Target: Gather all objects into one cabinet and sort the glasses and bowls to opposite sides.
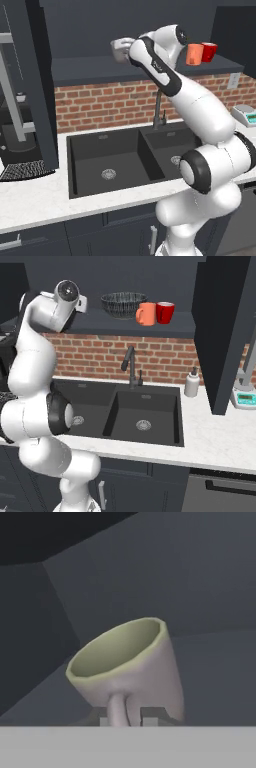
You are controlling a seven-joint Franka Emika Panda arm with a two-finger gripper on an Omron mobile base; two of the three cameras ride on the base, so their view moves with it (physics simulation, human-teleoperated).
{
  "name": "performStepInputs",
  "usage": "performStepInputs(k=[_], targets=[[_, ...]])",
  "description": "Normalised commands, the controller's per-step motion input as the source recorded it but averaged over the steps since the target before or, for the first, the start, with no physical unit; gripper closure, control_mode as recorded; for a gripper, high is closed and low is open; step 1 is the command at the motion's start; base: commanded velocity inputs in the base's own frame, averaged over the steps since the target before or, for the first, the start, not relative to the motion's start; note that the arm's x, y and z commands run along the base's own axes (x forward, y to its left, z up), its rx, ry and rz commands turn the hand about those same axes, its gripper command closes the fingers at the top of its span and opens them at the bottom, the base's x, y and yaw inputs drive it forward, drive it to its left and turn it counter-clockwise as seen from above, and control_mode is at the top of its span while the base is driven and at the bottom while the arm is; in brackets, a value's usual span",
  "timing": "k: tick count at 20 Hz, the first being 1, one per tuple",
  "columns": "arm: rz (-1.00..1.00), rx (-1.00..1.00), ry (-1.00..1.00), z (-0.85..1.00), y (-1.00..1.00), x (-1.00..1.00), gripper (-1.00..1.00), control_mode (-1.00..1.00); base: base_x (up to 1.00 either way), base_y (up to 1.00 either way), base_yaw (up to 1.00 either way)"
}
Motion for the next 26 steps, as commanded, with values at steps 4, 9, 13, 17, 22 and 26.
performStepInputs(k=[4,9,13,17,22,26], targets=[[-0.01,0.01,-0.10,0.11,-0.19,-0.98,1.00,-1.00,0.00,0.00,0.00],[-0.11,0.01,-0.09,0.19,-0.38,-0.77,1.00,-1.00,0.00,0.00,0.00],[-0.16,0.03,-0.06,0.26,-0.32,-0.71,1.00,-1.00,0.00,0.00,0.00],[-0.19,0.12,0.00,0.29,-0.43,-0.65,1.00,-1.00,0.00,0.00,0.00],[-0.23,0.20,0.03,0.21,-0.62,-0.54,1.00,-1.00,0.00,0.00,0.00],[-0.27,0.21,0.14,0.13,-0.74,-0.49,1.00,-1.00,0.00,0.00,0.00]])
